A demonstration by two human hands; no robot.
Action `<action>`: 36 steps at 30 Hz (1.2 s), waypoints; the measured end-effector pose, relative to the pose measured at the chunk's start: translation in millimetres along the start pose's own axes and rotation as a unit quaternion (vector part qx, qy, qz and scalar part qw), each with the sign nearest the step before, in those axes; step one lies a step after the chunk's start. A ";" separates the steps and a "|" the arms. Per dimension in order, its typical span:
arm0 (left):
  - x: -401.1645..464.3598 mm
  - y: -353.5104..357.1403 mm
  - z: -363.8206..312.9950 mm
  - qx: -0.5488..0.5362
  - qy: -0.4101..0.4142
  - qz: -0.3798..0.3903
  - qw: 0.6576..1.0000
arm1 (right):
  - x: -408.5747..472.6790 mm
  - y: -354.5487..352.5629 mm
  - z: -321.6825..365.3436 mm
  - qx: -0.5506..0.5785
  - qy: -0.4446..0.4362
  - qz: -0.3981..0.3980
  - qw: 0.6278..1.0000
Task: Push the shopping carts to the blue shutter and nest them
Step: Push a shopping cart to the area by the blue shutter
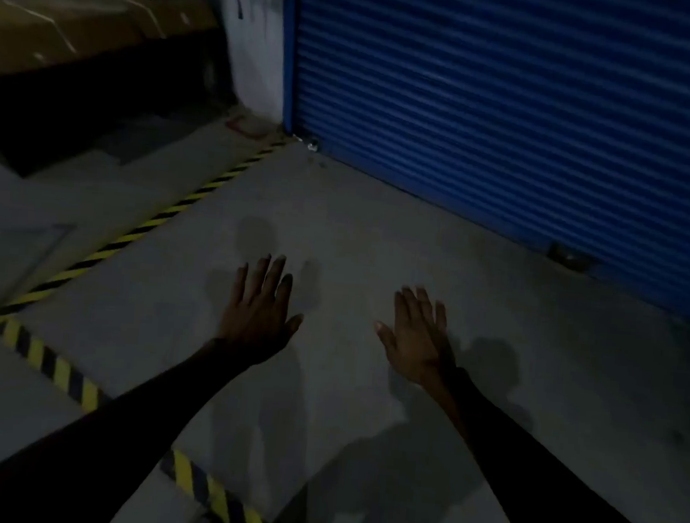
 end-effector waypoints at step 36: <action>-182.4 14.8 622.7 0.121 -0.482 0.096 0.862 | 301.1 126.1 710.3 0.130 -0.454 0.090 0.877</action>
Point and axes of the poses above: each hand's wrist, its own x-axis towards the middle knuckle, its own y-axis out of the palm, z = x × y, the point moved 10 cm from there along x, towards the middle knuckle, and after that the axes turned 10 degrees about -z, right-handed, at the moved point
